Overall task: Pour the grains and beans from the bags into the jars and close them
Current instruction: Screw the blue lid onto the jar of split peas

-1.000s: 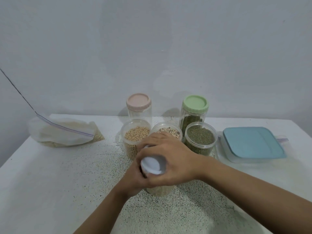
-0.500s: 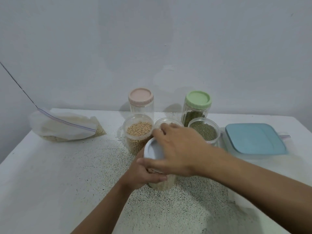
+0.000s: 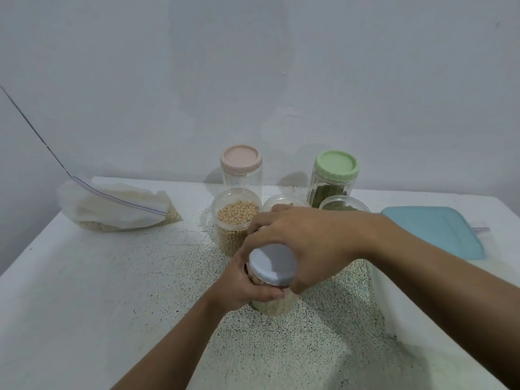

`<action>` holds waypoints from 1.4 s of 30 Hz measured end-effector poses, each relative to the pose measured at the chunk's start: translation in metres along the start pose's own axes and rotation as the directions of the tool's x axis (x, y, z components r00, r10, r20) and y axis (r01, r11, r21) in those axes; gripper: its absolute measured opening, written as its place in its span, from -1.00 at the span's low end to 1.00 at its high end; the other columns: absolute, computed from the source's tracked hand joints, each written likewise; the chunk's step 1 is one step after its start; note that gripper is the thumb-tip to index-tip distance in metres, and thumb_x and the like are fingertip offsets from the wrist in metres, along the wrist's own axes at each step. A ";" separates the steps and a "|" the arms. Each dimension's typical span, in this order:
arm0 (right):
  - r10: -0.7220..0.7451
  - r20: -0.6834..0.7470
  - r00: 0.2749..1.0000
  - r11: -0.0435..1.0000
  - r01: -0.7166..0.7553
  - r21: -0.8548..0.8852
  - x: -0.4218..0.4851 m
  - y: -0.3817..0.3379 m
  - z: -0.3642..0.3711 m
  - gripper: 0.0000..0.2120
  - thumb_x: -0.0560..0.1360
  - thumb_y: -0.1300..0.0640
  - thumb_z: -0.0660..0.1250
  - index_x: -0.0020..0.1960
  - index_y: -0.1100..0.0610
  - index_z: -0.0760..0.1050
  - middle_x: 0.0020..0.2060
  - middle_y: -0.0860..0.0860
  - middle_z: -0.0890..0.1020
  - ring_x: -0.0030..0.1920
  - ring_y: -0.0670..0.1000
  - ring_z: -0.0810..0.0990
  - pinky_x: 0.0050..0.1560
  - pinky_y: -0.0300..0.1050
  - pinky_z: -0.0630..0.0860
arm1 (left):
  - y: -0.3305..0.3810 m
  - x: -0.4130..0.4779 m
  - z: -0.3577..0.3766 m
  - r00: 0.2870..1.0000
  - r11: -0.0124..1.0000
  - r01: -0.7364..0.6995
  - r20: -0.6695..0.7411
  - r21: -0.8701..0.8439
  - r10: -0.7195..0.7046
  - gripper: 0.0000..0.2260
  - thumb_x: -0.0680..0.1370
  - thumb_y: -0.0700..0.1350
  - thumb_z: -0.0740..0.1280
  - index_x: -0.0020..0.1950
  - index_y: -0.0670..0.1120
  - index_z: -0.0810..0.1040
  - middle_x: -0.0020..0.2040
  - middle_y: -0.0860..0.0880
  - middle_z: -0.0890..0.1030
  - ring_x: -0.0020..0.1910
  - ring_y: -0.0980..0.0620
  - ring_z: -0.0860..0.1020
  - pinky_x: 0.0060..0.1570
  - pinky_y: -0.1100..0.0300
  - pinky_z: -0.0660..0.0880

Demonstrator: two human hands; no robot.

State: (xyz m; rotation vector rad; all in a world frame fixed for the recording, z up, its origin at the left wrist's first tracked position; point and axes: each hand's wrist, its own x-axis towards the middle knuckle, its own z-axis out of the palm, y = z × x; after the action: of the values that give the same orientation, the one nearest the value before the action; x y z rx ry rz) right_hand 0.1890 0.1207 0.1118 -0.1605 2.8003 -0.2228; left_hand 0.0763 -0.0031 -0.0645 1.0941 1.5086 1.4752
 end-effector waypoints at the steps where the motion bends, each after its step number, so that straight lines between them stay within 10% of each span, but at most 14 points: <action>1: 0.038 -0.026 0.999 0.999 -0.038 -0.001 0.000 0.000 -0.001 -0.39 0.34 -0.18 0.51 0.34 -0.25 0.39 0.12 -0.13 0.46 0.13 -0.02 0.46 0.15 0.01 0.48 | 0.000 0.000 0.000 1.000 1.000 0.001 -0.006 -0.009 -0.001 -0.25 0.17 -0.12 0.60 0.30 -0.13 0.40 0.12 -0.11 0.56 0.12 0.18 0.62 0.07 0.30 0.54; 8: 0.344 -0.158 0.926 0.911 -0.369 -0.183 0.007 -0.009 0.011 -0.11 0.29 -0.67 0.10 0.31 -0.01 0.32 0.02 0.00 0.52 -0.14 0.08 0.41 -0.13 -0.01 0.32 | -0.001 0.001 -0.002 0.999 0.997 0.043 0.029 -0.058 -0.041 -0.15 0.22 -0.12 0.63 0.43 -0.16 0.35 0.22 0.01 0.66 0.29 -0.01 0.59 0.17 0.19 0.54; 14: 0.326 -0.095 0.940 0.932 -0.337 -0.133 0.010 -0.017 0.006 -0.28 0.39 -0.54 0.20 0.33 -0.06 0.34 -0.06 -0.05 0.38 -0.06 0.07 0.44 -0.04 0.01 0.45 | 0.011 0.000 0.002 0.995 0.992 0.099 0.023 -0.077 -0.097 -0.12 0.21 0.10 0.70 0.39 -0.12 0.37 0.18 0.07 0.68 0.23 0.06 0.62 0.15 0.21 0.54; 20: 0.176 -0.118 0.977 0.983 -0.181 -0.035 0.005 -0.015 0.003 -0.44 0.34 -0.32 0.44 0.29 -0.23 0.45 -0.02 -0.14 0.45 0.03 -0.04 0.48 0.00 -0.02 0.50 | 0.001 -0.001 0.002 0.998 0.998 0.057 -0.010 -0.034 -0.057 -0.20 0.12 -0.15 0.63 0.30 -0.08 0.38 0.08 0.07 0.70 0.13 0.18 0.64 0.08 0.33 0.54; 27: -0.007 0.002 1.000 0.998 0.007 0.057 -0.003 -0.006 -0.007 -0.30 0.31 0.09 0.60 0.37 -0.21 0.45 0.31 -0.20 0.44 0.36 -0.09 0.33 0.34 0.06 0.40 | 0.007 0.000 0.002 0.999 0.998 0.051 0.023 -0.034 -0.050 -0.18 0.18 0.02 0.69 0.31 -0.15 0.38 0.09 0.12 0.67 0.14 0.18 0.61 0.10 0.30 0.54; 35: 0.216 -0.013 0.976 0.976 -0.216 0.020 0.000 -0.013 -0.001 -0.38 0.47 -0.47 0.19 0.47 -0.30 0.24 0.27 -0.04 0.40 0.24 0.03 0.45 0.21 0.04 0.46 | 0.012 -0.003 0.003 0.996 0.995 0.082 0.040 -0.059 -0.079 -0.07 0.23 0.10 0.68 0.43 -0.26 0.35 0.19 0.10 0.66 0.25 0.13 0.60 0.15 0.25 0.54; 38: 0.240 -0.048 0.970 0.970 -0.242 -0.040 0.003 -0.016 0.006 -0.39 0.46 -0.49 0.18 0.42 -0.26 0.30 0.13 -0.05 0.44 0.19 0.03 0.44 0.21 0.08 0.46 | 0.008 -0.003 0.005 0.999 1.000 0.027 0.039 -0.013 -0.027 -0.21 0.26 -0.20 0.61 0.43 -0.20 0.36 0.17 0.34 0.63 0.21 0.33 0.56 0.14 0.39 0.49; 42: 0.219 -0.061 0.974 0.976 -0.219 -0.002 0.005 -0.018 0.008 -0.45 0.46 -0.43 0.28 0.38 -0.26 0.34 0.04 -0.13 0.42 0.09 -0.03 0.45 0.06 -0.06 0.43 | 0.008 -0.006 0.003 1.000 0.999 0.011 -0.003 -0.034 -0.011 -0.27 0.29 -0.45 0.53 0.35 -0.01 0.38 0.17 0.06 0.60 0.19 0.20 0.61 0.12 0.31 0.54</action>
State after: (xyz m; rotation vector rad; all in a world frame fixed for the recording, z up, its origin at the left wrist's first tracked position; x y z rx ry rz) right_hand 0.1884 0.1009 0.1056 0.1560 2.8498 -0.1650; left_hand 0.0815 -0.0077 -0.0566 1.0622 1.4846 1.4905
